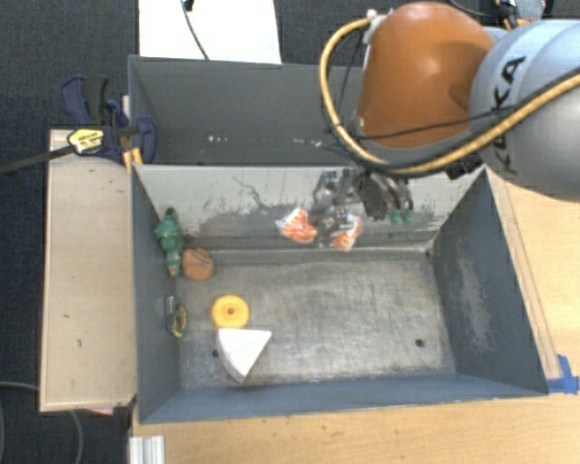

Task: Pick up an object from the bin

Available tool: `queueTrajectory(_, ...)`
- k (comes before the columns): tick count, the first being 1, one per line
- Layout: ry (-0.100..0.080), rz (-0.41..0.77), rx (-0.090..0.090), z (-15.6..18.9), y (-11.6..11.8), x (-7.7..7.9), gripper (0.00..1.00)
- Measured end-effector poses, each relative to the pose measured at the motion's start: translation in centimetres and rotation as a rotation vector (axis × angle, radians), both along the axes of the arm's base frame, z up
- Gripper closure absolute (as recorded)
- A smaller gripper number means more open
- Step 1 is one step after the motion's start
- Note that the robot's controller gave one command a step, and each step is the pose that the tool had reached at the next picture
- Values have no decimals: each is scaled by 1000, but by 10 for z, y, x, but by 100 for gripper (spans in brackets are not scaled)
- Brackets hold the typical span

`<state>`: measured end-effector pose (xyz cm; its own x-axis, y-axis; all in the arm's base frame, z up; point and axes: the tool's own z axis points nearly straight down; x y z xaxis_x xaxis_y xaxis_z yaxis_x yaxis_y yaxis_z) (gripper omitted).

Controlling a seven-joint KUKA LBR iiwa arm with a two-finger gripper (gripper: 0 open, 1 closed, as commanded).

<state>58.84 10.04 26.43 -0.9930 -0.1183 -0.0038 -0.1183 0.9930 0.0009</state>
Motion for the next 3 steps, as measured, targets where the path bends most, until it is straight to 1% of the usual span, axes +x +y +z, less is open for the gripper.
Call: queueTrajectory(3, 0, -1, 0, 0, 0, 0, 100)
